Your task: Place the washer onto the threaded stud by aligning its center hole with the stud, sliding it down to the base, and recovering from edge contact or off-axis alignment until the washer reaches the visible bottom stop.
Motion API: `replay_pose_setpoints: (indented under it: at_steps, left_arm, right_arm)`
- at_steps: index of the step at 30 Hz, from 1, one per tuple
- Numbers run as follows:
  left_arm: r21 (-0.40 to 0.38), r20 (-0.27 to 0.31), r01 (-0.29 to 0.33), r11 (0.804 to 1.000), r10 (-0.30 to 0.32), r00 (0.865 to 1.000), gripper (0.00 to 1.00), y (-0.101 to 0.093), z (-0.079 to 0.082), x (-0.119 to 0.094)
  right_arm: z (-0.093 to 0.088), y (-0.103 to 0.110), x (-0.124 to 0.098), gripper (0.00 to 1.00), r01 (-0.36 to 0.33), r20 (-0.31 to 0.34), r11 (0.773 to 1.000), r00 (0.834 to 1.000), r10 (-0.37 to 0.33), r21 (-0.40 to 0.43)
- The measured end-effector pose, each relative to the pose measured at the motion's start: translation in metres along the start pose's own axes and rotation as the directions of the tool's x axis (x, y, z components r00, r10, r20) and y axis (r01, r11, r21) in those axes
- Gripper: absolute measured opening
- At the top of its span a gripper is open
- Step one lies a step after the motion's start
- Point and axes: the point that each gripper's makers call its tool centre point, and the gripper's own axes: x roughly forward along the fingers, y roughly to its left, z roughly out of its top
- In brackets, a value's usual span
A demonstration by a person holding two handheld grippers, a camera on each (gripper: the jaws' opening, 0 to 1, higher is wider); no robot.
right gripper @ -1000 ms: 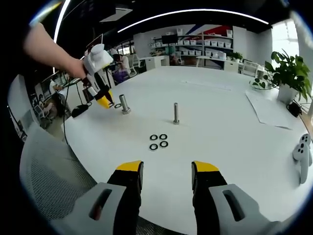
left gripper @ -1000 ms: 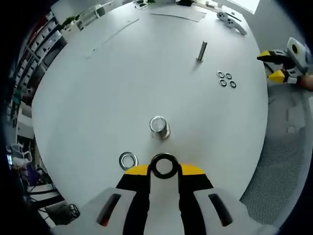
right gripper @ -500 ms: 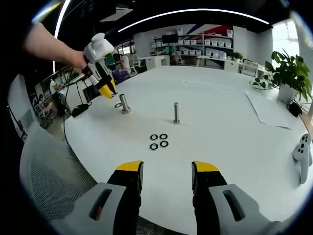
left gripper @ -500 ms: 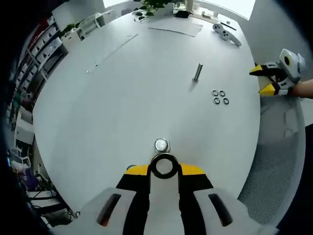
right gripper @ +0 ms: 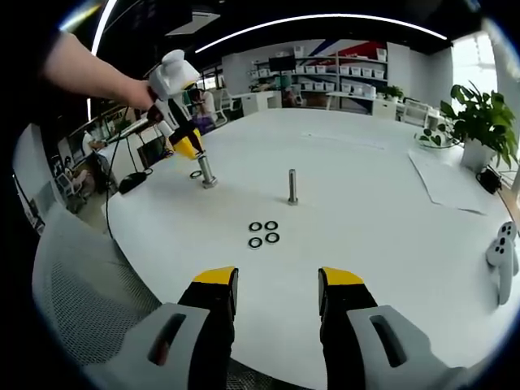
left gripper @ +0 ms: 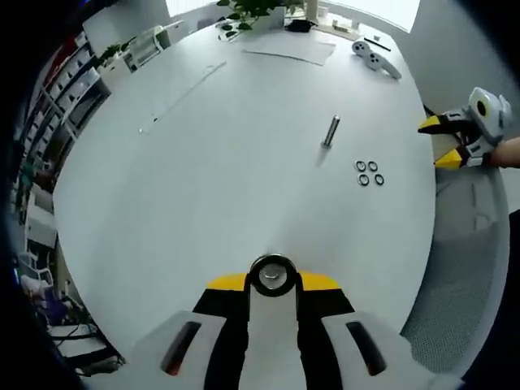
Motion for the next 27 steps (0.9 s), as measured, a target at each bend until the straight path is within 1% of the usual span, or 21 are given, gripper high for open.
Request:
replay_pose_setpoints:
  at_steps: [2,5,7,10,14,18,23,27]
  left_arm:
    - [0.012,-0.008,-0.001,1.0,0.001,1.0,0.19,-0.001,0.001,0.001]
    - [0.041,-0.037,0.0,0.999,0.001,0.999,0.19,0.0,0.0,0.006]
    - [0.059,-0.042,0.0,0.998,0.003,0.999,0.19,0.0,0.0,0.007]
    - [0.037,-0.041,0.012,0.999,-0.01,0.999,0.19,0.0,0.001,0.008]
    - [0.044,-0.056,0.016,0.999,-0.013,0.998,0.19,0.001,-0.004,0.013]
    - [0.037,-0.054,0.017,0.999,-0.015,0.998,0.19,0.001,-0.003,0.017]
    - [0.088,-0.081,0.012,0.996,-0.005,0.997,0.19,-0.001,-0.006,0.024]
    - [0.095,-0.092,0.011,0.995,-0.002,0.996,0.19,-0.001,-0.007,0.031]
  right_arm:
    - [0.0,0.0,0.0,0.42,0.002,0.001,1.0,1.0,-0.002,0.001]
    - [0.0,0.0,0.0,0.42,0.003,-0.002,1.0,1.0,-0.003,0.001]
    - [0.0,0.0,0.0,0.42,0.003,-0.002,1.0,1.0,-0.003,0.001]
    - [0.0,0.0,0.0,0.42,0.002,-0.002,1.0,1.0,-0.002,0.0]
    - [0.0,0.001,0.0,0.42,0.0,-0.006,1.0,1.0,0.0,-0.004]
    - [-0.001,0.0,0.0,0.42,0.002,-0.006,1.0,1.0,-0.002,0.0]
    - [-0.001,0.0,0.0,0.42,0.003,-0.008,1.0,1.0,-0.003,-0.002]
    - [-0.002,0.0,0.0,0.42,0.003,-0.01,1.0,1.0,-0.003,-0.001]
